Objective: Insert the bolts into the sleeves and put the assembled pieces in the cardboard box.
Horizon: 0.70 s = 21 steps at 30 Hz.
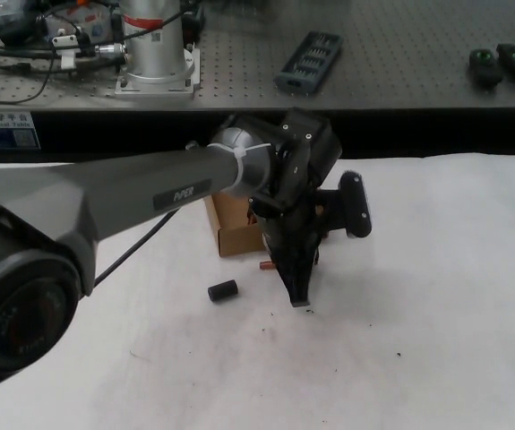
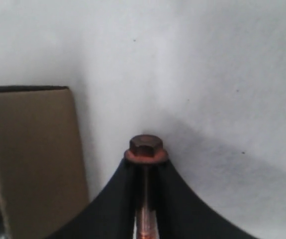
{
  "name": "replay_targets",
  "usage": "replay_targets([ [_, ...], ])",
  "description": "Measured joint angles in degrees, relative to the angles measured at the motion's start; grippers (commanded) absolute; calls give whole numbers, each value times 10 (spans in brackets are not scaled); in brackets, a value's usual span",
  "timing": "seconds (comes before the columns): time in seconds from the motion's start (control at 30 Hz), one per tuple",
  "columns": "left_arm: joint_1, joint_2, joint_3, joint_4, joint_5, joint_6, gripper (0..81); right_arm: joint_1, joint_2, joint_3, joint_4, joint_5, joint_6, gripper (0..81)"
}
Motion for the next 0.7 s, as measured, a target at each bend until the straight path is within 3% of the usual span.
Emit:
replay_targets([
  [0.17, 0, -23, 9, 8, 54, -98, 6, 0, 0, 0, 5, 4, 0, 283],
  [0.3, 0, -114, 12, 31, 98, -181, 6, 0, 0, 0, 8, 8, 0, 283],
  [0.7, 3, -291, 96, 69, 113, -255, 6, 0, 0, -12, 127, 33, 3, 283],
])
